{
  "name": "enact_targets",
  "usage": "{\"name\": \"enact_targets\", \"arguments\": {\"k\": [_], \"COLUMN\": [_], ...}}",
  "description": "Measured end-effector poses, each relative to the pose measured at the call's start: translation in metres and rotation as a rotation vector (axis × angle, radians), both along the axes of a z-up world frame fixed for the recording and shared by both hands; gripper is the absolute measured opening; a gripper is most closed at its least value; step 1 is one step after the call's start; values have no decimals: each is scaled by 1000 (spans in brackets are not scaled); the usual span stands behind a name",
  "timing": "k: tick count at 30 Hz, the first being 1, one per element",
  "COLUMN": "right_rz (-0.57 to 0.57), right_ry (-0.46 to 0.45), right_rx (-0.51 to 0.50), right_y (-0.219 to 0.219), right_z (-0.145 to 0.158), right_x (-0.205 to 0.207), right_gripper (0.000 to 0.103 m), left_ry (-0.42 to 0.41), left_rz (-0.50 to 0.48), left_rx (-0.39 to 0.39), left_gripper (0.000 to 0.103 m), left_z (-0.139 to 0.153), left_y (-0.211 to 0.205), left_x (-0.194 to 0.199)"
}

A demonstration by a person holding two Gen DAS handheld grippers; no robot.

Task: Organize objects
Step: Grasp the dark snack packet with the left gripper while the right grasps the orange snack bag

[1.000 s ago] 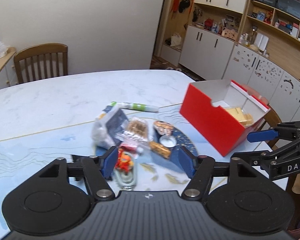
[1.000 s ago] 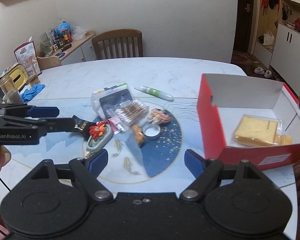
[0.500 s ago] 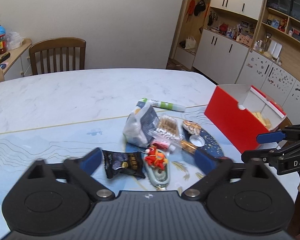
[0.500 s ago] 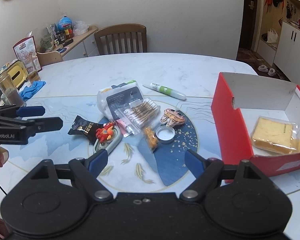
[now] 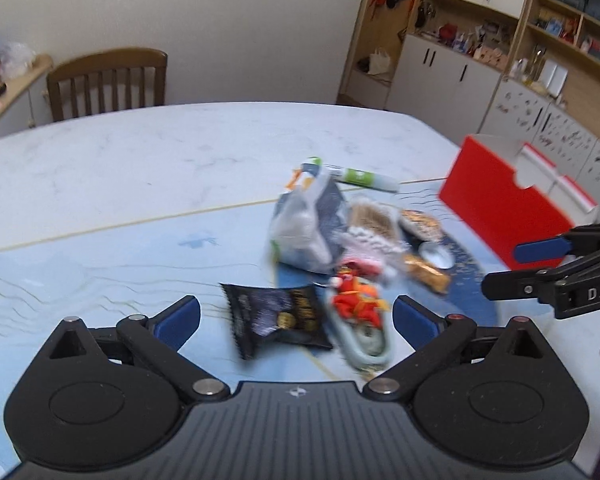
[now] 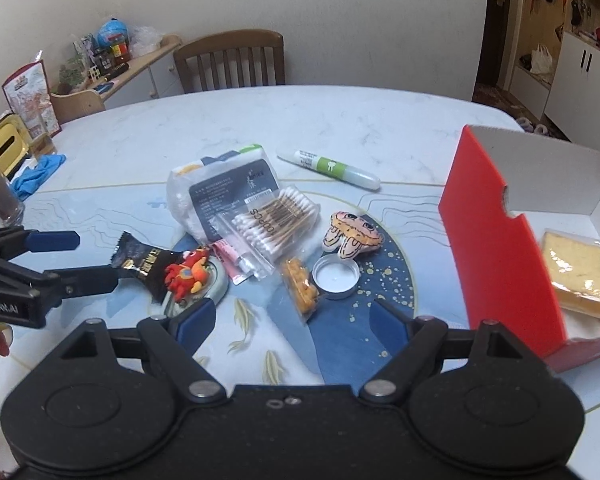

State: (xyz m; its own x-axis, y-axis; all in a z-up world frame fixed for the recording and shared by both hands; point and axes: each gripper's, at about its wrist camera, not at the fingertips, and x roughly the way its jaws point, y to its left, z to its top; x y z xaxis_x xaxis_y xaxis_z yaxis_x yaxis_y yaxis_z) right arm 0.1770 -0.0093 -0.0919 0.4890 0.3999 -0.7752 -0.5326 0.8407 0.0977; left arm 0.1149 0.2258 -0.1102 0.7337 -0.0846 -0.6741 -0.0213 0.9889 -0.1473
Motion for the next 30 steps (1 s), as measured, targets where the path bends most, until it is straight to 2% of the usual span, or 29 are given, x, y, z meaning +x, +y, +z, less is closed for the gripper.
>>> {"name": "enact_targets", "arguments": {"k": [4,11,19,30], "right_rz": [-6,-36,-67,-70], "right_ry": [7,47,104,140], "right_rx": [-19,-39,-26,3], "right_y": [8,15,19,27], "right_z": [-11,-31,-50,-55], "right_x": [10,26,37,39], "right_gripper": [84,84,82,76], "left_ry": [14,48,71,93], "left_rz": [56,99,88,98], "left_rx": [29,79,78,59], "left_gripper": [103,103,103,103], "left_z": [-8,-21,-33,-39], "left_y": [7,12,14,13], "left_x": [9,23,30,37]}}
